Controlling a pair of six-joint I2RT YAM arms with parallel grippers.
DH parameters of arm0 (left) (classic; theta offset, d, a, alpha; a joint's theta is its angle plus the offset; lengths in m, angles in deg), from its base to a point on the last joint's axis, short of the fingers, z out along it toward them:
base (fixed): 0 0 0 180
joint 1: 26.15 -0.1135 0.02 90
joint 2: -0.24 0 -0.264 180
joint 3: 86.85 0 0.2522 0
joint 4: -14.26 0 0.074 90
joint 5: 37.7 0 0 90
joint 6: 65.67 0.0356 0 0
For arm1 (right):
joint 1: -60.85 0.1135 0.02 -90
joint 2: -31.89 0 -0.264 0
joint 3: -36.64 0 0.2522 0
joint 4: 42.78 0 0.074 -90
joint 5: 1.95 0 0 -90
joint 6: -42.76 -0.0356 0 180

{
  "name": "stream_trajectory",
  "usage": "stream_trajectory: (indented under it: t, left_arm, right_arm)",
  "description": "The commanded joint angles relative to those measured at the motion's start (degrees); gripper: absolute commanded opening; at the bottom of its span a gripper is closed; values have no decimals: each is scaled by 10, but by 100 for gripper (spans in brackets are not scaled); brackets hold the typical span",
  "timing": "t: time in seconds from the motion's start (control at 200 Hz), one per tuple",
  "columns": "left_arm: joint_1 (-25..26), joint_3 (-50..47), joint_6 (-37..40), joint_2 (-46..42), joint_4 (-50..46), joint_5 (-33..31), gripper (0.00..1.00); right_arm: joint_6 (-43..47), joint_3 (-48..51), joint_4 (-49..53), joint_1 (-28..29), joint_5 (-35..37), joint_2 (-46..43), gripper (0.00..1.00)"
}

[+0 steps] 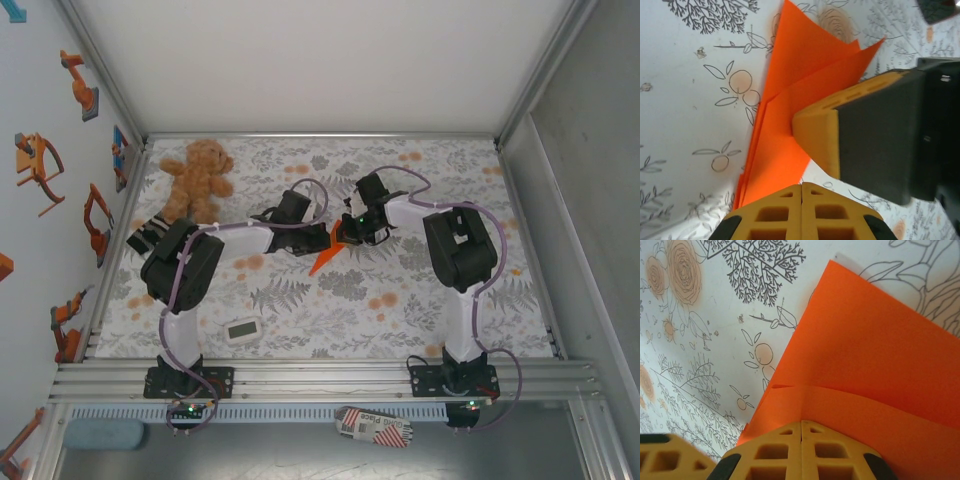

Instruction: Fold a paper plane with a square sheet of paper (pick it up from the middle)

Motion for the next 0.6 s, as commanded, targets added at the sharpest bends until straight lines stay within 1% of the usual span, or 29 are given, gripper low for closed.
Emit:
stream_trajectory:
  t: [0.0,0.22,0.361,0.591]
  left_arm:
    - [0,11,-8,24,-13,3,2]
    - [1,5,0,38,-53,-21,0]
    - [2,0,3,39,-74,-38,0]
    - [2,-4,-1,42,-77,-39,0]
  right_arm:
    - [-12,-13,21,4,13,-13,2]
    - [-6,-12,-9,3,8,-38,2]
    - [6,12,-31,0,29,-62,2]
    - [40,-2,-8,-10,38,-30,2]
